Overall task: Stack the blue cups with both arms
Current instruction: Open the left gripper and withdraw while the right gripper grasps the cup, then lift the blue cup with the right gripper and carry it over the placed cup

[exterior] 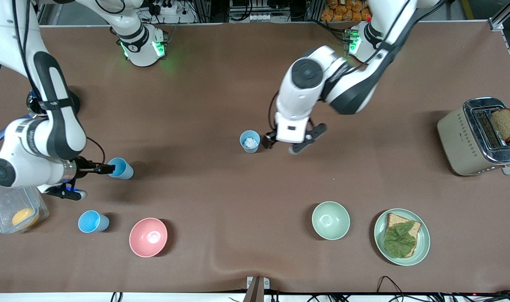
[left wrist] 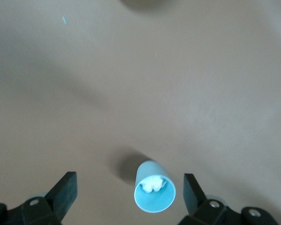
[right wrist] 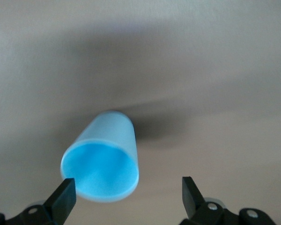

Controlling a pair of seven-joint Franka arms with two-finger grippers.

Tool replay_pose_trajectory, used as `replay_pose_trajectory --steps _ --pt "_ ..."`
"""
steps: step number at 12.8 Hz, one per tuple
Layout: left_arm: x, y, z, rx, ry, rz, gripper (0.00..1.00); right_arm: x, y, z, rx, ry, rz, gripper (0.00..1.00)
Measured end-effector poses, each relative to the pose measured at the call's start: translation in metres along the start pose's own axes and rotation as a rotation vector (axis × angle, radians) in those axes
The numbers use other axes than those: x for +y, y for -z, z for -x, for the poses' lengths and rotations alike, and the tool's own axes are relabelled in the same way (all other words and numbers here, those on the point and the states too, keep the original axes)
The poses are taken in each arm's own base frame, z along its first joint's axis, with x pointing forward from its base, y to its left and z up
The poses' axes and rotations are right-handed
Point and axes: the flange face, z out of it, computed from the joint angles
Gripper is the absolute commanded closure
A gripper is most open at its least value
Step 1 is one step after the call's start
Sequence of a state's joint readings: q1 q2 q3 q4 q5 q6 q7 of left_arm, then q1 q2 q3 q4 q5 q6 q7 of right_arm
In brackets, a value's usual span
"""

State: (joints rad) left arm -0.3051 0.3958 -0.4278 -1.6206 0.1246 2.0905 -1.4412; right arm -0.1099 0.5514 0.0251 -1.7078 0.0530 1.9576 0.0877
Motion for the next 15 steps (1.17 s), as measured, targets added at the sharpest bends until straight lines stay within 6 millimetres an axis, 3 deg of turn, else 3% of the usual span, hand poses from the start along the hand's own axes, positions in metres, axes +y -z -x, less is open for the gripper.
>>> replay_pose_trajectory --steps 2,4,5,8,11,13,15 --pt "-0.010 0.030 -0.029 0.033 -0.009 0.023 0.00 0.002 -0.031 0.004 0.015 -0.001 0.001 0.00" --pt "-0.025 0.051 -0.061 0.057 -0.070 0.012 0.00 0.003 -0.054 0.010 0.022 0.000 0.002 0.85" --pt "-0.035 0.062 -0.079 0.067 -0.109 0.000 0.00 0.002 -0.060 0.011 0.028 0.002 0.002 1.00" --pt "-0.072 0.105 -0.131 0.103 -0.204 -0.031 0.00 0.000 -0.062 0.012 0.034 0.005 0.002 1.00" --pt "-0.112 0.151 -0.166 0.140 -0.244 -0.063 0.00 -0.011 -0.055 0.013 0.048 0.025 0.005 1.00" --pt "-0.137 0.175 -0.183 0.149 -0.266 -0.092 0.00 -0.031 -0.039 0.018 0.074 0.056 0.009 1.00" --pt "-0.154 0.199 -0.195 0.142 -0.293 -0.122 0.00 -0.063 -0.013 0.030 0.096 0.088 0.016 1.00"
